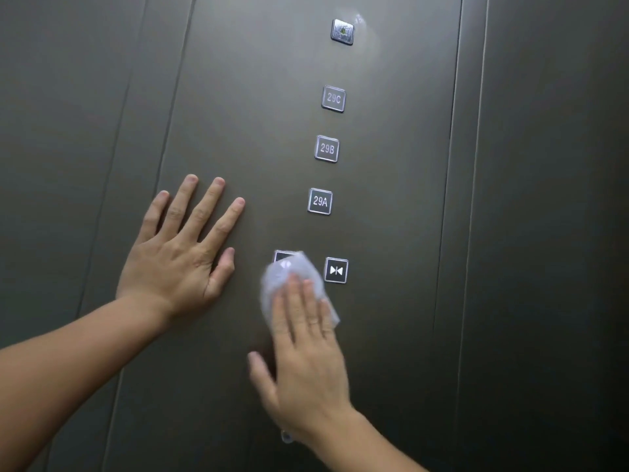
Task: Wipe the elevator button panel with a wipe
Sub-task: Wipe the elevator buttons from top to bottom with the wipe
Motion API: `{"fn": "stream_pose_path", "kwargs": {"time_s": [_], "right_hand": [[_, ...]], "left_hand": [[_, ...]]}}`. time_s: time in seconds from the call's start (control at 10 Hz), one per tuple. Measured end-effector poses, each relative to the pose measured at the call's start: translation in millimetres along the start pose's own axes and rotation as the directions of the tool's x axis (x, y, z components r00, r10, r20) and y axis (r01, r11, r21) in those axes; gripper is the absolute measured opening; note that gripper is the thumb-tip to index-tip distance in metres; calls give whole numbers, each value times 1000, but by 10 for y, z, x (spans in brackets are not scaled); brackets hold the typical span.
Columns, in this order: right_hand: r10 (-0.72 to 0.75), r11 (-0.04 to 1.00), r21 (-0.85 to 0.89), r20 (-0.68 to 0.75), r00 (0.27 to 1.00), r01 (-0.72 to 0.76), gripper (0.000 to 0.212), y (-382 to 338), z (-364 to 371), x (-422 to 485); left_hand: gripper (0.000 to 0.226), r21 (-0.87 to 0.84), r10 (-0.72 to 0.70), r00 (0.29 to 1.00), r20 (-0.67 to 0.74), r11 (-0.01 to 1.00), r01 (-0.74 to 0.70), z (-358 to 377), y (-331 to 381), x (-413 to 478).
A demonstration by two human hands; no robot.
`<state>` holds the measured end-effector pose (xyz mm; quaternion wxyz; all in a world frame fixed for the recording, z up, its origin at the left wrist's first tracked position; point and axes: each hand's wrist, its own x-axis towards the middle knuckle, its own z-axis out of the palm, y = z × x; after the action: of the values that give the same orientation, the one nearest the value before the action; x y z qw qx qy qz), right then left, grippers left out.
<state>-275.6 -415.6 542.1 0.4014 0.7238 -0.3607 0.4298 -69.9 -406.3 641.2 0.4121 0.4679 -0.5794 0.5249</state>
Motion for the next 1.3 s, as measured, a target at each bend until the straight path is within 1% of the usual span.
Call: {"fn": "stream_pose_path", "kwargs": {"time_s": [0.1, 0.2, 0.3, 0.4, 0.5, 0.6, 0.7, 0.8, 0.9, 1.0, 1.1, 1.2, 1.3], "right_hand": [[20, 1000, -15, -3, 1000, -20, 78, 156, -84, 138], [299, 954, -2, -36, 954, -299, 75, 362, -193, 227], [355, 935, 53, -56, 933, -352, 78, 224, -149, 64], [48, 998, 44, 2, 999, -49, 80, -54, -18, -93], [-97, 994, 54, 18, 995, 96, 76, -84, -40, 147], [-13, 1000, 13, -46, 999, 13, 70, 142, -185, 615], [203, 979, 16, -73, 976, -203, 71, 336, -299, 678], [89, 994, 60, -58, 994, -86, 74, 194, -220, 265], [-205, 972, 117, 5, 979, 203, 64, 26, -121, -55], [-476, 860, 189, -36, 879, 474, 33, 46, -133, -37], [-413, 824, 367, -133, 901, 432, 33, 97, -294, 118], [212, 598, 775, 92, 973, -204, 28, 71, -534, 303], [287, -262, 714, 700, 654, -649, 32, 63, -688, 355]], "left_hand": [[67, -5, -3, 1000, -9, 1000, 3, 4, 13, 3], [67, -7, -4, 1000, -8, 1000, 4, 7, 6, 6], [67, 1, -46, 999, 1, 999, 46, 15, 61, -46], [68, -11, -84, 996, -1, 996, 84, 38, 125, -90], [68, -13, -68, 997, -23, 998, 67, 78, 99, -111], [68, 0, -67, 997, -25, 998, 67, 82, 105, -109], [69, 2, -79, 997, -13, 997, 79, 55, 124, -91], [69, -3, -78, 997, -20, 997, 78, 55, 121, -94], [69, 3, -75, 997, -32, 997, 75, 73, 120, -110], [69, -5, -82, 996, -27, 997, 82, 67, 125, -108], [69, -15, -82, 996, 26, 996, 82, 42, 110, -91], [70, -44, -86, 989, 124, 995, 92, 2, 126, -86], [70, -111, -138, 960, 242, 979, 169, -87, 179, -65]]}}
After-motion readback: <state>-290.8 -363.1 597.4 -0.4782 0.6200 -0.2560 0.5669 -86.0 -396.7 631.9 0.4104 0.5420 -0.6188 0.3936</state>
